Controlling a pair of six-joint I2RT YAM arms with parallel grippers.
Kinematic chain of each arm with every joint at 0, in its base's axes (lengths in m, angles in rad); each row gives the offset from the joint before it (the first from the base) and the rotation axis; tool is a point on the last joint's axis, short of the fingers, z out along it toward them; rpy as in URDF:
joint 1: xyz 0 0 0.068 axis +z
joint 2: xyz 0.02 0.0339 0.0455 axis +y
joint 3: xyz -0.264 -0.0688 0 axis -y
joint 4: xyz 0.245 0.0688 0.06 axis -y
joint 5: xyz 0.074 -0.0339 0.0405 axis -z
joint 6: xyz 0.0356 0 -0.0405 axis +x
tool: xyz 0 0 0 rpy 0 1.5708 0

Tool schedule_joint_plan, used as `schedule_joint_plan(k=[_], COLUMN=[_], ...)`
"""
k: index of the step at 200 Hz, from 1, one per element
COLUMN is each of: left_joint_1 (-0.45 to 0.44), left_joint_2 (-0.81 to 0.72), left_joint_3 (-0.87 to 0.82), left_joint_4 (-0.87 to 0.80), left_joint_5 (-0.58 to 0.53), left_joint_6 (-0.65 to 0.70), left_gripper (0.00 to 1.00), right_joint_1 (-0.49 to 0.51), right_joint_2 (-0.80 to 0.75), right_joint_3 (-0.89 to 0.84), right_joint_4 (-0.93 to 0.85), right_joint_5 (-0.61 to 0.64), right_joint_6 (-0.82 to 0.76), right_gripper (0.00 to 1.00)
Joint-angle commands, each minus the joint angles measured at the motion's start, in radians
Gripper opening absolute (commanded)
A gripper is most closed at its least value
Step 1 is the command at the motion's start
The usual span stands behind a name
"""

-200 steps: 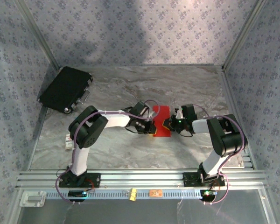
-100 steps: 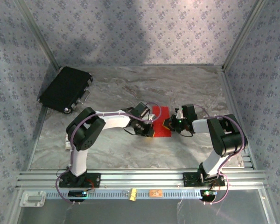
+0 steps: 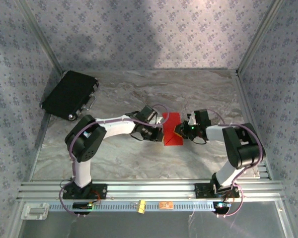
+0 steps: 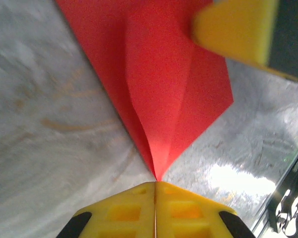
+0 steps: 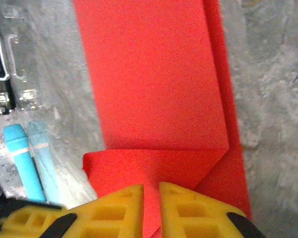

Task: Fold a paper plane with a square sheet of paper (pick it up from the middle)
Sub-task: Fold the triangle a second time at the center of the table, then turn over the paper at the center of the table.

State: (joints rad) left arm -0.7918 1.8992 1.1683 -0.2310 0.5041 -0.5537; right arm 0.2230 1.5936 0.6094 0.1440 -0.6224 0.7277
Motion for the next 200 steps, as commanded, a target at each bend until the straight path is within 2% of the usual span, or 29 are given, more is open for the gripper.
schedule_joint_plan(k=[1, 15, 42, 63, 84, 164, 200], left_joint_1=[0.027, 0.025, 0.025, 0.023, 0.026, 0.013, 0.0], left_joint_2=[-0.008, 0.029, 0.09, 0.14, 0.172, 0.254, 0.268], left_joint_3=[0.077, 0.137, 0.217, 0.273, 0.292, 0.284, 0.268], left_joint_4=[0.064, 0.052, 0.012, -0.045, -0.086, -0.093, -0.087], left_joint_5=[0.023, 0.043, 0.068, 0.087, 0.048, 0.029, 0.013], left_joint_6=[-0.044, -0.037, -0.009, 0.027, 0.052, 0.067, 0.063], left_gripper=[0.09, 0.09, 0.09, 0.09, 0.08, 0.06, 0.06], right_joint_1=[-0.002, -0.01, -0.027, -0.026, -0.021, 0.019, 0.059], right_joint_2=[-0.118, -0.177, -0.279, -0.34, -0.372, -0.312, -0.244], right_joint_3=[0.049, 0.039, -0.011, -0.047, -0.066, -0.052, -0.036], right_joint_4=[-0.188, -0.269, -0.337, -0.353, -0.361, -0.363, -0.34], right_joint_5=[0.097, 0.155, 0.182, 0.176, 0.158, 0.109, 0.136], right_joint_6=[-0.05, -0.055, -0.033, -0.006, 0.013, 0.028, 0.037], right_gripper=[0.24, 0.29, 0.33, 0.35, 0.38, 0.44, 0.49])
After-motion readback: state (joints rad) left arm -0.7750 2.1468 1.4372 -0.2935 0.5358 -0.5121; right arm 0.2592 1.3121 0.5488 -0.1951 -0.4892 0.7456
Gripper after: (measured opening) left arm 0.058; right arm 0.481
